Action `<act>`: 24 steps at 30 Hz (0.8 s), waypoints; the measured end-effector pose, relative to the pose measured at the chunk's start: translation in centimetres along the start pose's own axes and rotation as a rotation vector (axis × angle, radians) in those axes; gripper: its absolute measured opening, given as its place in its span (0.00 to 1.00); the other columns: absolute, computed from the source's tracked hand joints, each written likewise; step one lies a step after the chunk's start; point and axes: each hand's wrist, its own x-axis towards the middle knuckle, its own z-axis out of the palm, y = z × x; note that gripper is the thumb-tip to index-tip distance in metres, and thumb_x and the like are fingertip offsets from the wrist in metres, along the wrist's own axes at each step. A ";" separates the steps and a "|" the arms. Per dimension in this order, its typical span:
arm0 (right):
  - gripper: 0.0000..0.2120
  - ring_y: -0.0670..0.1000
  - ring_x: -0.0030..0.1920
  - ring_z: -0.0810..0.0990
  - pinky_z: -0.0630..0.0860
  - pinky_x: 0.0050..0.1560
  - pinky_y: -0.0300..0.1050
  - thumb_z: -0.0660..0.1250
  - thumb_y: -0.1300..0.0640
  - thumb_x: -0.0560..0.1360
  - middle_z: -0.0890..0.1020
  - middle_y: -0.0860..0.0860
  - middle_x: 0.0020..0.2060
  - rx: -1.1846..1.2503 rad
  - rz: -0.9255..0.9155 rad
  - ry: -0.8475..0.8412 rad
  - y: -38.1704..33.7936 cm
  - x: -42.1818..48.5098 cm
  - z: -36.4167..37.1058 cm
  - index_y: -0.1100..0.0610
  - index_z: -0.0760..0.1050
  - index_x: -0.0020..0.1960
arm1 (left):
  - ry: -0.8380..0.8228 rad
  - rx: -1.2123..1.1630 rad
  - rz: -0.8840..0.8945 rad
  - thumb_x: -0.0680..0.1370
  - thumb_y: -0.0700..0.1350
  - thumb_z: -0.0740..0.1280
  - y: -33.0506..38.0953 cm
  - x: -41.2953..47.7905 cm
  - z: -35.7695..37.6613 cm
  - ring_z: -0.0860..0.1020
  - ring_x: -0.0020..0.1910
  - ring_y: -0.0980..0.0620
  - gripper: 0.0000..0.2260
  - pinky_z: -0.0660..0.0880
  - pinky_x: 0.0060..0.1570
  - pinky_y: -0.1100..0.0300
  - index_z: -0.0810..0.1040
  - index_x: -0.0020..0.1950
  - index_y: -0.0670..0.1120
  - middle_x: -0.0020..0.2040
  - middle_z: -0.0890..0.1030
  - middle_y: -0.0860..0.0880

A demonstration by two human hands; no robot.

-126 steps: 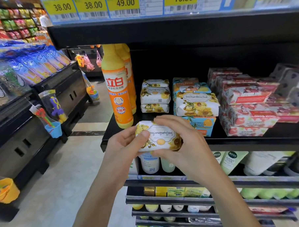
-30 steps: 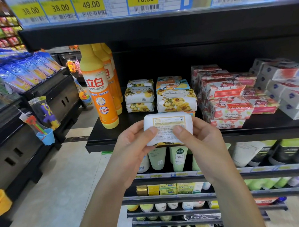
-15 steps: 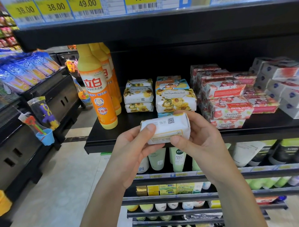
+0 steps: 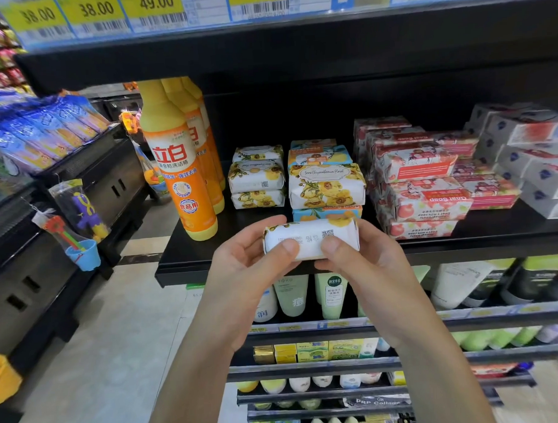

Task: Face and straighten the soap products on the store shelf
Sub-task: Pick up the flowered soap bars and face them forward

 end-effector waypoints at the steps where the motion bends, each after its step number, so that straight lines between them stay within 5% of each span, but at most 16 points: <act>1: 0.30 0.55 0.63 0.82 0.81 0.59 0.49 0.75 0.46 0.68 0.84 0.54 0.60 0.014 -0.002 -0.003 0.1 0.0 0.0 0.59 0.76 0.66 | -0.002 0.013 0.005 0.69 0.46 0.78 0.0 0.0 -0.1 0.83 0.60 0.45 0.26 0.81 0.59 0.53 0.79 0.67 0.46 0.58 0.86 0.45; 5: 0.30 0.57 0.65 0.81 0.78 0.64 0.52 0.77 0.53 0.68 0.84 0.56 0.61 0.073 -0.013 -0.002 0.5 0.1 -0.2 0.59 0.75 0.68 | -0.026 0.012 -0.006 0.66 0.49 0.78 -0.1 0.0 -0.2 0.82 0.62 0.46 0.33 0.78 0.63 0.51 0.76 0.70 0.50 0.60 0.85 0.46; 12: 0.30 0.54 0.63 0.82 0.80 0.58 0.45 0.76 0.67 0.67 0.84 0.52 0.60 0.016 -0.113 -0.043 0.4 -0.1 -1.4 0.56 0.74 0.67 | -0.093 -0.086 -0.108 0.78 0.58 0.67 0.8 -0.4 0.1 0.81 0.64 0.46 0.25 0.80 0.60 0.50 0.78 0.67 0.41 0.62 0.84 0.43; 24: 0.34 0.57 0.67 0.78 0.76 0.67 0.60 0.73 0.77 0.69 0.78 0.55 0.66 -0.153 -0.194 -0.189 -0.3 -0.8 -1.5 0.57 0.69 0.70 | -0.050 -0.064 -0.100 0.75 0.48 0.67 0.4 -0.7 0.3 0.84 0.58 0.46 0.21 0.82 0.58 0.52 0.80 0.65 0.39 0.58 0.86 0.43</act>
